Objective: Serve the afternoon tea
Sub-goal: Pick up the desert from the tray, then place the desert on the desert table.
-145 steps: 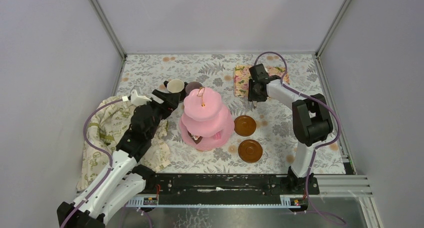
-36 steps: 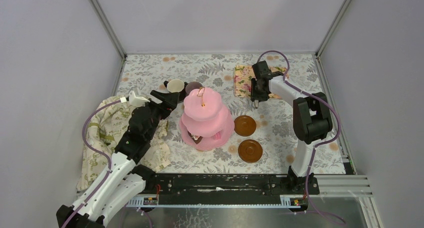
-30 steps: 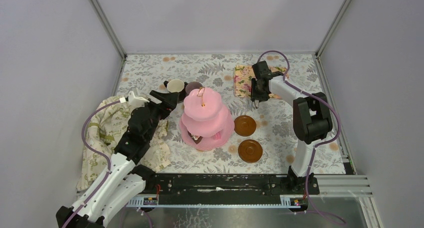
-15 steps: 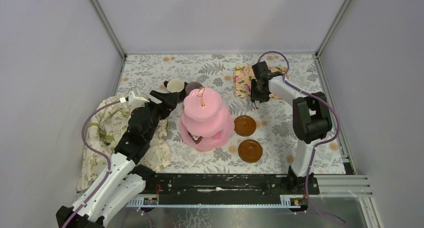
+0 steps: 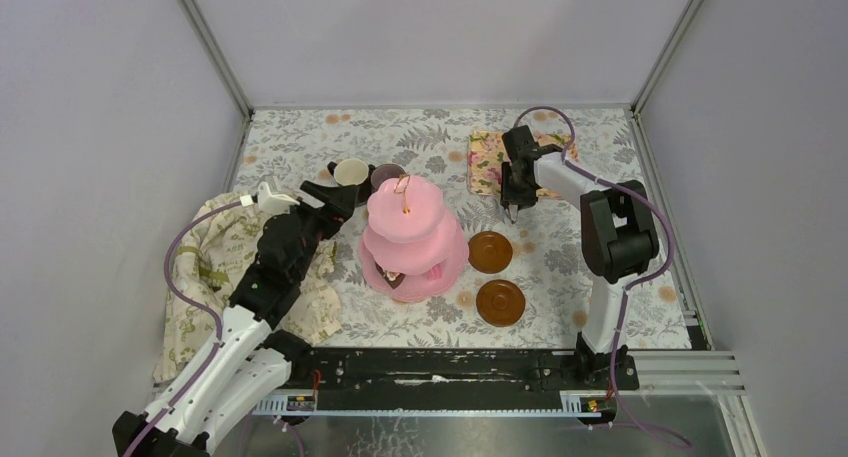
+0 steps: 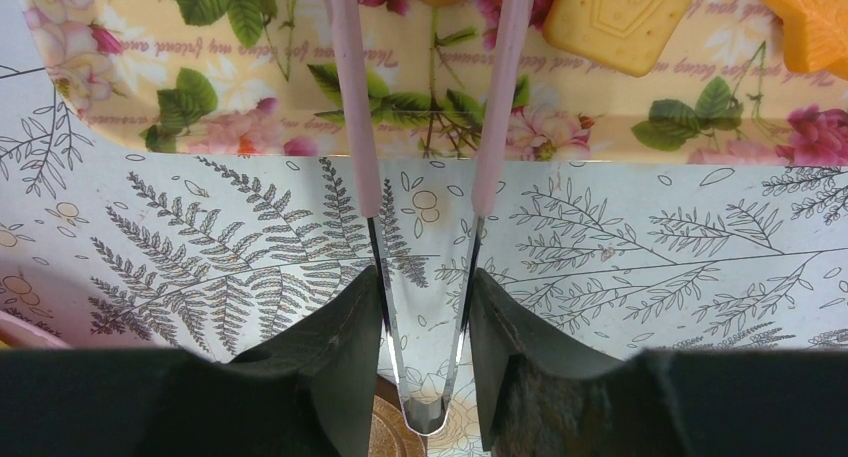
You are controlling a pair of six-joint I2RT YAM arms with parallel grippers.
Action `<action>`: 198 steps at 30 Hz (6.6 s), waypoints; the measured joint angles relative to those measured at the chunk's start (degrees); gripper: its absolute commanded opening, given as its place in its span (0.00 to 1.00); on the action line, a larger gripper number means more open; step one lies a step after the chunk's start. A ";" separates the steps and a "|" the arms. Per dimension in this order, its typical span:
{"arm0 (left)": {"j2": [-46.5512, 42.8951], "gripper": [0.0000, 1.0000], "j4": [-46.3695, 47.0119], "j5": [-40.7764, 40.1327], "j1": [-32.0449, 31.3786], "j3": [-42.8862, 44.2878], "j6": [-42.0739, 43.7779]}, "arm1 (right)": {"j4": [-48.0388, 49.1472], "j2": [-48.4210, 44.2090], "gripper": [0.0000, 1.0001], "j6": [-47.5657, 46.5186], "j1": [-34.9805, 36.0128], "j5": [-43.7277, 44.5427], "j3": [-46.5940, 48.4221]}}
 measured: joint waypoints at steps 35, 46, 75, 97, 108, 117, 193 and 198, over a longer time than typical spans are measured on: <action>0.33 0.87 0.02 0.02 0.00 -0.15 -0.07 | -0.15 -3.06 0.19 -0.15 0.00 -1.95 0.00; 0.35 0.87 0.02 0.02 0.00 -0.15 -0.07 | -0.24 -3.06 0.29 -0.15 0.00 -2.80 0.00; 0.22 0.87 0.02 0.02 0.00 -0.70 -0.09 | -3.65 1.84 0.42 -0.52 0.00 -2.51 5.27; 0.20 0.87 0.07 0.00 0.00 -1.33 -0.42 | -5.16 6.54 0.32 -1.46 -0.09 -1.29 9.75; 0.17 0.87 0.04 0.02 0.00 -1.36 -0.46 | -5.16 6.62 0.20 -1.64 -0.13 -1.38 9.84; 0.17 0.87 0.07 0.02 0.00 -1.36 -0.48 | -5.14 5.99 0.17 -1.62 -0.15 -1.51 9.68; 2.27 0.87 0.20 0.00 0.00 -1.36 -0.48 | -11.02 -34.45 0.12 5.55 25.24 1.88 -13.14; 2.27 0.87 0.20 0.00 0.00 -1.36 -0.48 | -11.58 -34.36 0.12 6.82 28.87 3.13 -12.92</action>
